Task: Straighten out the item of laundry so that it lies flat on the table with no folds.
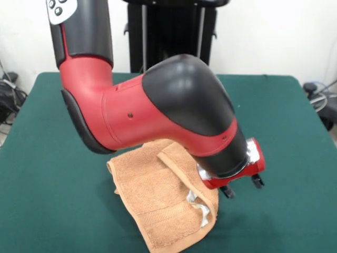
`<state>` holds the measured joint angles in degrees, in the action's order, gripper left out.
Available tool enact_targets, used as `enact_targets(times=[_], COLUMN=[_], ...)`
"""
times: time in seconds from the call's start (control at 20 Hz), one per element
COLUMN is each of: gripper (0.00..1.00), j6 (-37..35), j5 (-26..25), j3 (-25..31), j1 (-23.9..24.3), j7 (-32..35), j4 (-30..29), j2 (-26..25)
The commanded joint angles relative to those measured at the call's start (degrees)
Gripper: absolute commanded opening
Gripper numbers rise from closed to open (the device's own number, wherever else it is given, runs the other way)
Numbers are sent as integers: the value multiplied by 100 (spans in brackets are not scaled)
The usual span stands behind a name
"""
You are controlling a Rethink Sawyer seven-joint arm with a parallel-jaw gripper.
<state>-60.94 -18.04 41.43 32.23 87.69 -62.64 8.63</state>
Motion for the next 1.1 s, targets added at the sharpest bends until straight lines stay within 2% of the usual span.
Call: enact_targets(times=[0.05, 0.25, 0.7, 0.95, 1.1], gripper=[100, 100, 100, 100, 100], j6=[-397, -160, 84, -50, 257], j5=[-540, -489, -400, -410, -466], j3=[-512, -539, -517, -543, -488], j1=[-347, -276, -109, -93, 10], j7=[-504, -196, -199, -311, -398], j4=[16, -214, -487, -429, -516], j2=[460, 645, 668, 640, 624])
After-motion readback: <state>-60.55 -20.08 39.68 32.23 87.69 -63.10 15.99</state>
